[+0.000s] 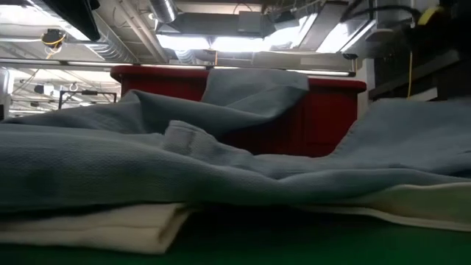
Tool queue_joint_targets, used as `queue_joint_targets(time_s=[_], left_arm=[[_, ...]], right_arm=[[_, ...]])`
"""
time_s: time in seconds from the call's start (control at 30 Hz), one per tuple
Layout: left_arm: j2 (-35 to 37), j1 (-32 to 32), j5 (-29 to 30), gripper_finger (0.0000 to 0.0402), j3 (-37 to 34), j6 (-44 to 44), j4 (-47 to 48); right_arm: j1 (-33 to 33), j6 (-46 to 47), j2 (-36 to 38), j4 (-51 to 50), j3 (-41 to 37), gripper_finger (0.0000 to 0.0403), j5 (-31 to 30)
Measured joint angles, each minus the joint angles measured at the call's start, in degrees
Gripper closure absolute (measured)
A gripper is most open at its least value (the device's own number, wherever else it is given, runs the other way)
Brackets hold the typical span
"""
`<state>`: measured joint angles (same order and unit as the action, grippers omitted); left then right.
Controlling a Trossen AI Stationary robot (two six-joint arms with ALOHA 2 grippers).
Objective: Fold Laundry from Bin
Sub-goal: Fold the light blue pants
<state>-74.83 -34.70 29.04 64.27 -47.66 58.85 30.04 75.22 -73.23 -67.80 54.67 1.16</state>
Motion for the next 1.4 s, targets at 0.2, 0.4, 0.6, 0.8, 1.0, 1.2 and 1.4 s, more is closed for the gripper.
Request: queue_joint_targets(time_s=[0.2,0.4,0.6,0.8,1.0,1.2,1.4], left_arm=[[0.0,0.0,0.0,0.0324,0.0,0.0,-0.1],[0.0,0.1,0.0,0.0324,0.0,0.0,-0.7],[0.0,0.1,0.1,0.0324,0.0,0.0,-0.7],[0.0,0.1,2.1,0.0324,0.0,0.1,-0.7],[0.0,0.0,2.8,0.0324,0.0,0.2,-0.1],[2.9,-1.1,0.7,0.0324,0.0,-0.3,2.8],[9.5,-1.9,0.5,0.0324,0.0,-2.2,3.4]], right_arm=[[0.0,-0.5,0.0,-4.0,9.8,0.0399,-2.3],[-0.1,-1.1,0.0,3.9,18.2,0.04,-13.4],[-0.5,-10.6,-1.6,26.0,18.4,0.0399,-20.1],[-1.8,-21.1,-9.4,46.1,18.3,0.0399,-18.7],[-4.7,-30.1,-20.3,68.9,18.3,0.0399,-13.4],[-7.4,-32.4,-31.5,91.4,18.5,0.0399,-7.0],[-8.8,-32.6,-42.0,96.4,24.6,0.0398,-6.0]])
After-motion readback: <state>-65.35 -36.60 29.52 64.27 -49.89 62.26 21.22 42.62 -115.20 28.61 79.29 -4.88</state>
